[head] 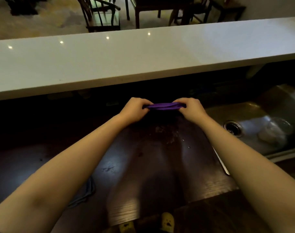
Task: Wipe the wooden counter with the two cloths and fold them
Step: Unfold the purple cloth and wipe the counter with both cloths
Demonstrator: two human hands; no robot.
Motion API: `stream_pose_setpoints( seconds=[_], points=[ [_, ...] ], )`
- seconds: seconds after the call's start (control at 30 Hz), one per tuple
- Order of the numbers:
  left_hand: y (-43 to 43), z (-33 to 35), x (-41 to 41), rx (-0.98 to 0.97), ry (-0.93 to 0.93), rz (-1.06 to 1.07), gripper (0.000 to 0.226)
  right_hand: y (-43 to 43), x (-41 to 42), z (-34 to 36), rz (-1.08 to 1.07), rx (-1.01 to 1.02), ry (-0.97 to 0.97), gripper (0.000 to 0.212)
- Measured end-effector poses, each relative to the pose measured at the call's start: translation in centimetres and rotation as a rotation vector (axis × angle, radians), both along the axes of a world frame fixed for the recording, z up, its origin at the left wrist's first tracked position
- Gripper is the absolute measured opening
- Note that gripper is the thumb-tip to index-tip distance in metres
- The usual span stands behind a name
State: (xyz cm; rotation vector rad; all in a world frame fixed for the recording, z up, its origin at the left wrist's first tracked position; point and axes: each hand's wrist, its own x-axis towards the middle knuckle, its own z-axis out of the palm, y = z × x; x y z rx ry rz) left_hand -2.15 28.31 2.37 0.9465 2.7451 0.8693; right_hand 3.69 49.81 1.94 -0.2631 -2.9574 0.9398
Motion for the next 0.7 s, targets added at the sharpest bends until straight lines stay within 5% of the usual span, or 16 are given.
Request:
stream_pose_setpoints(
  seconds=[0.33,0.7],
  points=[
    [1.3,-9.4,6.4,-0.113,-0.075,-0.071,0.037,2.1,5.5,-10.1,0.138,0.072,-0.075,0.051],
    [-0.6,-11.1,7.6,-0.128,-0.057,-0.044,0.045,1.2,7.3,-9.2,0.266,0.291,-0.165,0.062]
  ],
)
